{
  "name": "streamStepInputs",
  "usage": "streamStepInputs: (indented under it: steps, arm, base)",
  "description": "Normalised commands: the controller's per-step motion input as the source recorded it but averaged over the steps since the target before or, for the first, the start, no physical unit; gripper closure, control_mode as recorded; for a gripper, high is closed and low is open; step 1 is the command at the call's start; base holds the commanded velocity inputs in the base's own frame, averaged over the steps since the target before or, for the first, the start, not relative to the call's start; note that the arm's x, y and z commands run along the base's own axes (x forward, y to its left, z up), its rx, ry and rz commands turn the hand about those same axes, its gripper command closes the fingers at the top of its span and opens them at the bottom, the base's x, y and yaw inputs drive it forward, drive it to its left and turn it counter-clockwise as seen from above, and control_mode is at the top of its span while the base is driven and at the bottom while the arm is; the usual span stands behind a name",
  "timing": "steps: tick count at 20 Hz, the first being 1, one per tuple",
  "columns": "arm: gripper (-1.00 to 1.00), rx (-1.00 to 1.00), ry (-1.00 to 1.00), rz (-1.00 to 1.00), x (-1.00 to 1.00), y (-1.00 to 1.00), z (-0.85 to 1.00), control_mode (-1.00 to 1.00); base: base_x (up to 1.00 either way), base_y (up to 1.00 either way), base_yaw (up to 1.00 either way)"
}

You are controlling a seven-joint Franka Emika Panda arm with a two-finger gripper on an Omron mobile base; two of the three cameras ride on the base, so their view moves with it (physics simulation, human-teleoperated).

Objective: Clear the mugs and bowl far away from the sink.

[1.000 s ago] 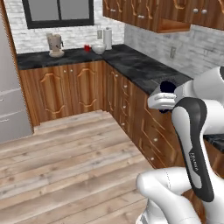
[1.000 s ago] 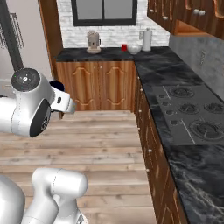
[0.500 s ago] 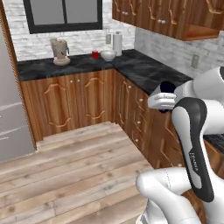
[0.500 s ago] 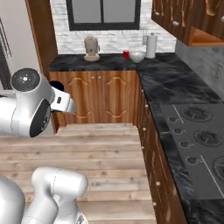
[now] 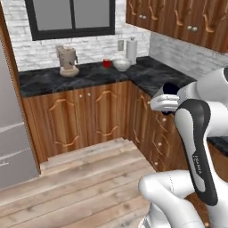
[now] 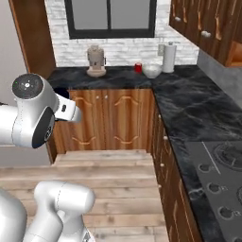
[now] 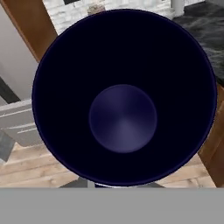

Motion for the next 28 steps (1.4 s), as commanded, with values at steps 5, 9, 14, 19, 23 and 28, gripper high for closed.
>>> streamStepInputs:
  steps: [5,9,14,19,23,28]
  arm:
    - [1.00,0.00,0.00,0.00,0.00,0.00,0.00,1.00]
    - [1.00,0.00,0.00,0.00,0.00,0.00,0.00,1.00]
    - [1.00,0.00,0.00,0.00,0.00,0.00,0.00,1.00]
    - [1.00,0.00,0.00,0.00,0.00,0.00,0.00,1.00]
    - [1.00,0.00,0.00,0.00,0.00,0.00,0.00,1.00]
    - [1.00,0.00,0.00,0.00,0.00,0.00,0.00,1.00]
  base:
    - [1.00,0.00,0.00]
    - [1.00,-0.06,0.00]
    - [1.00,-0.20,-0.08]
    - [1.00,0.02,-0.26]
    - [0.86,0.18,-0.24]
    - [0.85,0.10,-0.11]
